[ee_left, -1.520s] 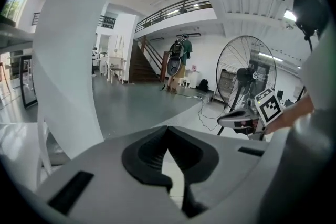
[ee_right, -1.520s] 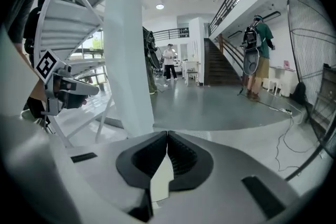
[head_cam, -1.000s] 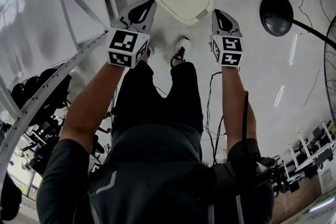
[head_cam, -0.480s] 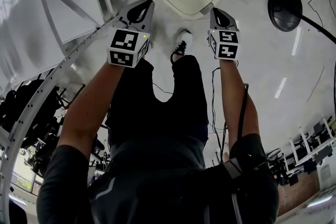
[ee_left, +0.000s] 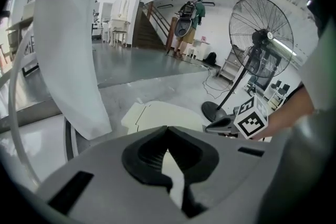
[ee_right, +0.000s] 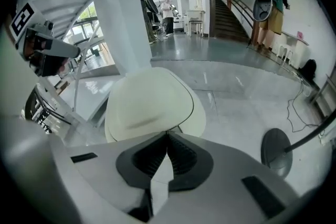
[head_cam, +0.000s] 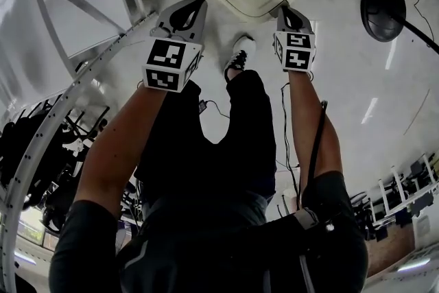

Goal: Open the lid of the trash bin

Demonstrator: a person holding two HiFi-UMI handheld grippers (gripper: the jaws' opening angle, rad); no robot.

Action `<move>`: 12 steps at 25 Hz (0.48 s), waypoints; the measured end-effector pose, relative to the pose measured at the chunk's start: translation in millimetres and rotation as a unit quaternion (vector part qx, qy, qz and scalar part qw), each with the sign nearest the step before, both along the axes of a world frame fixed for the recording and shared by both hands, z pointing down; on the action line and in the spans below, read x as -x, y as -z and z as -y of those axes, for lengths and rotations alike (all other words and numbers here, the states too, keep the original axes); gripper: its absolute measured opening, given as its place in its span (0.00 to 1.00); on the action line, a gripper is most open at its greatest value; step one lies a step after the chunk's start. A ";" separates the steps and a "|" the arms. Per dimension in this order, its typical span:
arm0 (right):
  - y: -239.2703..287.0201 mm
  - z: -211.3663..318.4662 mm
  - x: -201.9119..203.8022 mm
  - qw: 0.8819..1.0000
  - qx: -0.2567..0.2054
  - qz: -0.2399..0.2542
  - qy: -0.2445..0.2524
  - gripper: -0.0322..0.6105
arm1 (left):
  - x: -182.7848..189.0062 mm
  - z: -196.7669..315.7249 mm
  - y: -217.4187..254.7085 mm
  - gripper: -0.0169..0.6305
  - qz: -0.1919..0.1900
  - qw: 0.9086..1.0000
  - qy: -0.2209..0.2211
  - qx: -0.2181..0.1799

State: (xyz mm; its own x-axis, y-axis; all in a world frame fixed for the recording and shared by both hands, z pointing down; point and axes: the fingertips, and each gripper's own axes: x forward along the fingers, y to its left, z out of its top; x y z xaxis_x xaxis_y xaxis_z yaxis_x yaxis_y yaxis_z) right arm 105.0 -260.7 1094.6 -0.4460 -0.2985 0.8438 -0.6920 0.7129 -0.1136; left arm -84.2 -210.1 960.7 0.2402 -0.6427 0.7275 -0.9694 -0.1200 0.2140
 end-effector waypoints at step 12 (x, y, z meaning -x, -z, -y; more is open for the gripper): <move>-3.1 -1.5 -2.4 1.000 -0.017 0.000 0.003 0.09 | 8.4 -6.3 -6.4 0.04 0.006 1.000 0.010 0.011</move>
State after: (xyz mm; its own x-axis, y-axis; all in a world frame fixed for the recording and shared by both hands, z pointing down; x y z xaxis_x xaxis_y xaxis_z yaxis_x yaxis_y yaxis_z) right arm 107.4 -259.2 1097.7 -0.4483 -0.3242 0.8330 -0.6873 0.7209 -0.0893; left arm -92.6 -203.8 967.1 0.2198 -0.6310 0.7440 -0.9739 -0.0969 0.2055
